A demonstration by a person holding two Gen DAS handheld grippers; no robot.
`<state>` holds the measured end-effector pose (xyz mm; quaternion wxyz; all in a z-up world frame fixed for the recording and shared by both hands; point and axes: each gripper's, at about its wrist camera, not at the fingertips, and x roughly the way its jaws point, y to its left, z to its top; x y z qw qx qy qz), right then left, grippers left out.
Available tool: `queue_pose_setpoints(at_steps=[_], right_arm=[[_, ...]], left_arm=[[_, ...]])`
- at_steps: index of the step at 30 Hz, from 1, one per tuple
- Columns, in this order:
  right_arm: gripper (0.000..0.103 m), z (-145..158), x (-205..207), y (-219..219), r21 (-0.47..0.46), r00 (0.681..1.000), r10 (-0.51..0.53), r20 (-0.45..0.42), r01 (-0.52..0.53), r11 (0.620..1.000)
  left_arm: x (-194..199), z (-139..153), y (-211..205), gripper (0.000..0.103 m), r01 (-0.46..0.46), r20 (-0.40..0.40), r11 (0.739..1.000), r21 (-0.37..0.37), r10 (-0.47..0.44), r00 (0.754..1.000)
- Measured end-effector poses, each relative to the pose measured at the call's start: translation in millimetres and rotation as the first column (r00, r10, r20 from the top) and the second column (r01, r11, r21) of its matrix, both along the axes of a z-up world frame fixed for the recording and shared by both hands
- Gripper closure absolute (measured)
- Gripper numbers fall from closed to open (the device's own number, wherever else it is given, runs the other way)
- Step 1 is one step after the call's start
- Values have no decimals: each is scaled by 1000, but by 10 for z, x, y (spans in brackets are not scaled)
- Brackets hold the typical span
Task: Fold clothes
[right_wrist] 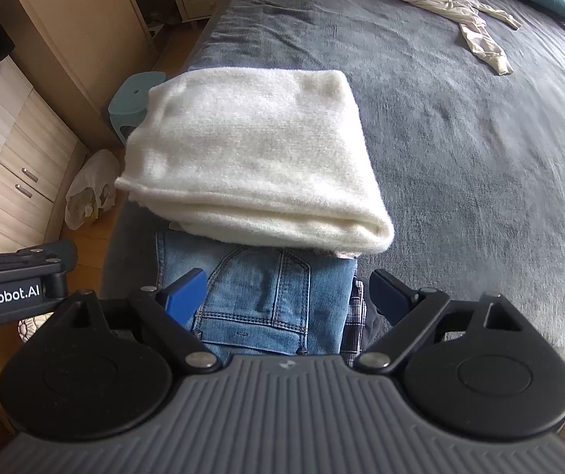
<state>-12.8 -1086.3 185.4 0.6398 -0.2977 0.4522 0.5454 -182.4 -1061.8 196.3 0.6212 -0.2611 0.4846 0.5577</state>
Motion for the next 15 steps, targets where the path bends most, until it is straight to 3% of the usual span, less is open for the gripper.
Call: queue_pose_setpoints(at_steps=[15], right_arm=[[14, -40, 38, -11, -9, 999, 17, 38, -16, 1000]], left_arm=[[-28, -71, 114, 5, -28, 139, 1000, -14, 29, 990]])
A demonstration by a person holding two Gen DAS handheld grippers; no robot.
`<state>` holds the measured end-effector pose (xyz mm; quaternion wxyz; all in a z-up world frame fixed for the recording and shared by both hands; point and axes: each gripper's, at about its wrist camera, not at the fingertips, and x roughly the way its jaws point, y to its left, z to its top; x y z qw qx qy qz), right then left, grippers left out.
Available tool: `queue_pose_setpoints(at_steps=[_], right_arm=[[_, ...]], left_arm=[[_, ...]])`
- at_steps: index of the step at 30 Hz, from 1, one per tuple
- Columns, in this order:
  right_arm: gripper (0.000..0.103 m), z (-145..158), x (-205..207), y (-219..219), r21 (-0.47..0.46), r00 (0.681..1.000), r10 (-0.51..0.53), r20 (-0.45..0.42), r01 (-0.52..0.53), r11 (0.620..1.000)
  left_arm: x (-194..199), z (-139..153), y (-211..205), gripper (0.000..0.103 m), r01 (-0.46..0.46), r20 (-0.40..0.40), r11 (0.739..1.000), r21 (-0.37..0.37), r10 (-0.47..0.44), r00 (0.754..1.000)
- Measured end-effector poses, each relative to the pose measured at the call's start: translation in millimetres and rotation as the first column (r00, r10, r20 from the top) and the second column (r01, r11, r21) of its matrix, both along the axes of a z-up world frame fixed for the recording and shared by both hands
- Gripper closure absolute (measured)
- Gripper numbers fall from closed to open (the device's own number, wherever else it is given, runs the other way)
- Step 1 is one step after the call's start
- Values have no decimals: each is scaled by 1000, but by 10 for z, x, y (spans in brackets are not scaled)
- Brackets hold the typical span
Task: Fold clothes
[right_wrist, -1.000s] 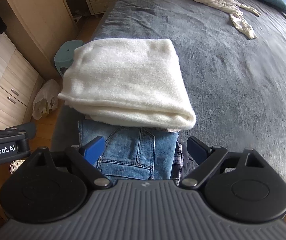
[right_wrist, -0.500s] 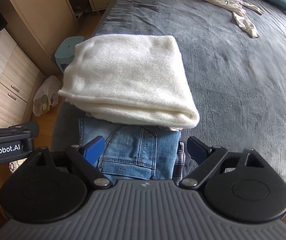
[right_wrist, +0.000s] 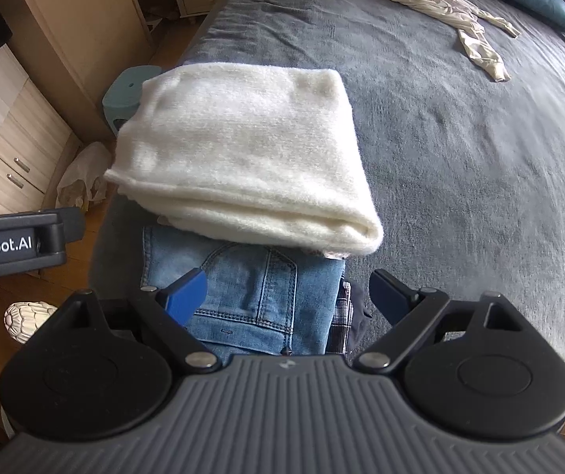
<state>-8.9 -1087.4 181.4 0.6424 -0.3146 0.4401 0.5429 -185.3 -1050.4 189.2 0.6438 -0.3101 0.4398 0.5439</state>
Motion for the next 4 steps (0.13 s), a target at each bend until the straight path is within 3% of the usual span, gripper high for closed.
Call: queue_pose_setpoints(at_steps=[4], right_arm=[[14, -10, 8, 12, -1, 1000, -4, -5, 4, 1000]], left_arm=[[33, 4, 6, 5, 3, 2, 1000, 1, -3, 1000]])
